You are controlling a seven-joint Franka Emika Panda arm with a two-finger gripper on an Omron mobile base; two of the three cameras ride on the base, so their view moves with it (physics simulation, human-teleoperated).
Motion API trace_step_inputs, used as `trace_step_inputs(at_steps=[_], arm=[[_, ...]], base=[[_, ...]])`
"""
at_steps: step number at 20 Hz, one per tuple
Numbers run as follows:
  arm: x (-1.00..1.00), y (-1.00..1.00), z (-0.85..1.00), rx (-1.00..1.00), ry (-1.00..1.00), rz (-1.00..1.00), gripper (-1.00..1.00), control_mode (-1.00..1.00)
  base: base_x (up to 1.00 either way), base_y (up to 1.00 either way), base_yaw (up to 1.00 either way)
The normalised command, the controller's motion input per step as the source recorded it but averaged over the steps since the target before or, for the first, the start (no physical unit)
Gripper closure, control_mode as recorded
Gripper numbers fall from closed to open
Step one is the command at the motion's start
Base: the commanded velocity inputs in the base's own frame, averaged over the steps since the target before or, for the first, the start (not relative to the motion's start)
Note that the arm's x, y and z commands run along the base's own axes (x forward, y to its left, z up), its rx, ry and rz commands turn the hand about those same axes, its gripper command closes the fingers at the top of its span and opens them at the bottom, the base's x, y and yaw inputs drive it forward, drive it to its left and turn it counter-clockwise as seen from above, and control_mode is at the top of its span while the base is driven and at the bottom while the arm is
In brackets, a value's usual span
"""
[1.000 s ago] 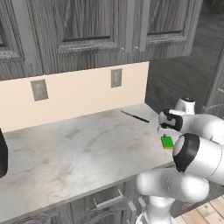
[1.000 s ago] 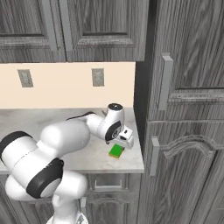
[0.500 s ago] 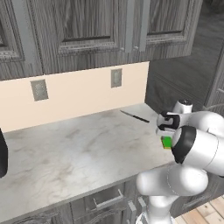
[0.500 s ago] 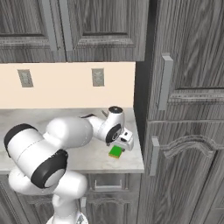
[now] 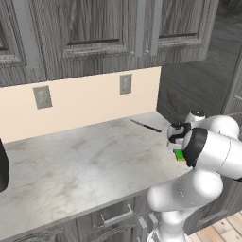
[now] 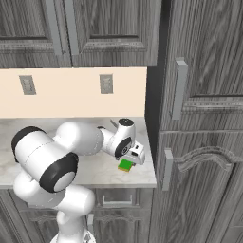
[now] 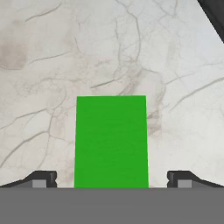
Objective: Place the sponge inside the microwave to prepare for sanitizing.
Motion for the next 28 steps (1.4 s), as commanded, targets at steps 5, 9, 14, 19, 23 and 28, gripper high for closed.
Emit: trace_step_inputs(at_steps=[5,9,14,19,23,28], arm=[[0.11,0.00,-0.16,0.00,0.00,0.03,-1.00,-1.00],[0.09,0.00,-0.16,0.00,0.00,0.02,-1.00,-1.00],[0.10,-0.01,-0.19,0.00,0.00,0.02,-1.00,-1.00],[0.08,-0.03,-0.19,0.01,0.00,0.02,-1.00,-1.00],[0.01,-0.01,-0.25,0.02,0.00,0.01,1.00,-1.00],[0.00,0.00,-0.29,0.02,0.00,0.00,1.00,-1.00]], base=[[0.00,0.00,0.00],[0.00,0.00,0.00],[0.00,0.00,0.00],[0.00,0.00,0.00],[0.00,0.00,0.00],[0.00,0.00,0.00]])
